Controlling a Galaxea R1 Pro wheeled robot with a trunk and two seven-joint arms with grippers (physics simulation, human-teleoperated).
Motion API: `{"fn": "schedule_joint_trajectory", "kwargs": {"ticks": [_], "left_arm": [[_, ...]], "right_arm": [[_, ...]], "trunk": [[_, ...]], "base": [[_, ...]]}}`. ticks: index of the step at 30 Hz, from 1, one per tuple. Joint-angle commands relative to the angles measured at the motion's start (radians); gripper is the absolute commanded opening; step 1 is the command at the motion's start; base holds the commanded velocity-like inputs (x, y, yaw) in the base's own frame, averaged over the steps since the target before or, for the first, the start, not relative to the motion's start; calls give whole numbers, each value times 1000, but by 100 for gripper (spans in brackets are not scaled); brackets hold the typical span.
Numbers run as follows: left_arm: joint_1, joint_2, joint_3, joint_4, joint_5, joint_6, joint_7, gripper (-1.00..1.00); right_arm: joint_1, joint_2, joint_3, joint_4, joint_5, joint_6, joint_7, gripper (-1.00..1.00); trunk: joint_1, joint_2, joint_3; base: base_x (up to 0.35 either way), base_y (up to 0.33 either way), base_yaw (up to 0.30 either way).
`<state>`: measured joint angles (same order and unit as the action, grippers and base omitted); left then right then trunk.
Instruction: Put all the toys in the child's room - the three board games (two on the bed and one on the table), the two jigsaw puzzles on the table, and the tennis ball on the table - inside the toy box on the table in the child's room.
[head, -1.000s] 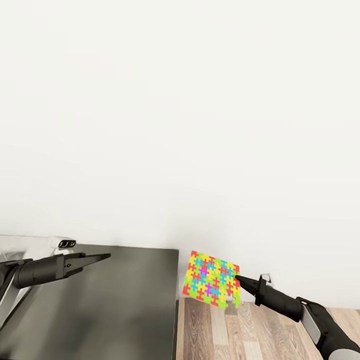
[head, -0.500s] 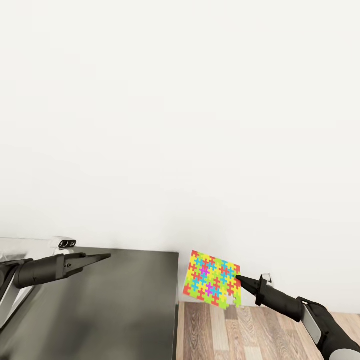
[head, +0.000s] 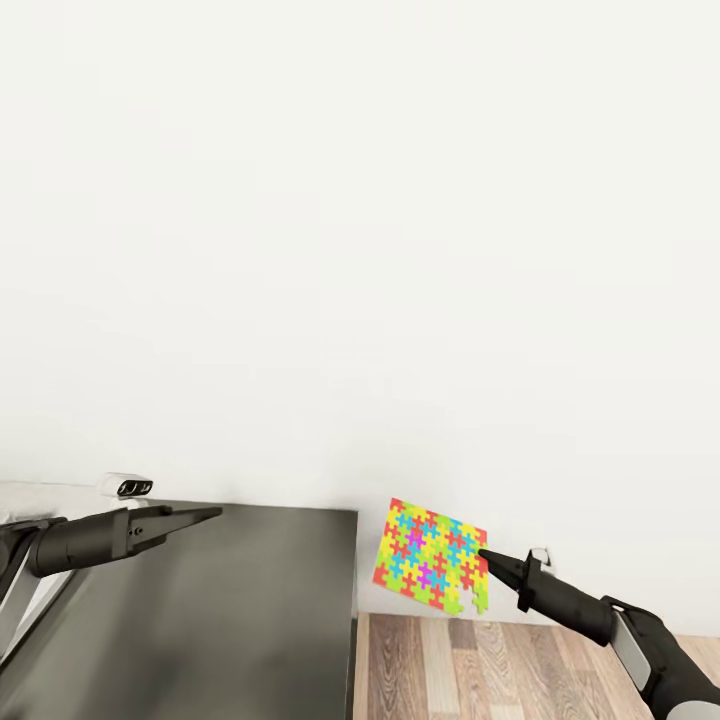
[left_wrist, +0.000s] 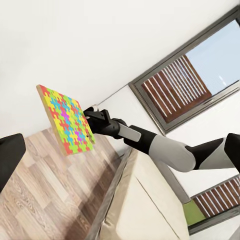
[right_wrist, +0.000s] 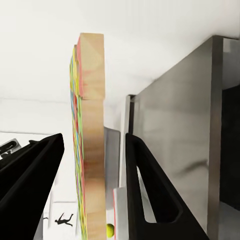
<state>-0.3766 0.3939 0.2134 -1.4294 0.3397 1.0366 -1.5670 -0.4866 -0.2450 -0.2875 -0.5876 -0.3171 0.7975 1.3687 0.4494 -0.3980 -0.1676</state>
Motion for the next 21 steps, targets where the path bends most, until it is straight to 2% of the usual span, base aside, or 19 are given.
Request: {"fn": "schedule_joint_trajectory", "kwargs": {"ticks": [1, 18, 21], "left_arm": [[-1, 0, 0, 0, -1, 11, -4, 100], [-1, 0, 0, -2, -1, 11, -4, 100], [-1, 0, 0, -2, -1, 11, -4, 100]], "right_arm": [[-1, 0, -1, 0, -2, 8, 1, -100], [0, 0, -3, 0, 0, 5, 2, -100], [0, -2, -12, 1, 0, 3, 2, -100]], "trunk": [[1, -2, 0], [1, -2, 28], [1, -2, 33]], "base": [[0, 0, 0], [0, 0, 0], [0, 0, 0]]}}
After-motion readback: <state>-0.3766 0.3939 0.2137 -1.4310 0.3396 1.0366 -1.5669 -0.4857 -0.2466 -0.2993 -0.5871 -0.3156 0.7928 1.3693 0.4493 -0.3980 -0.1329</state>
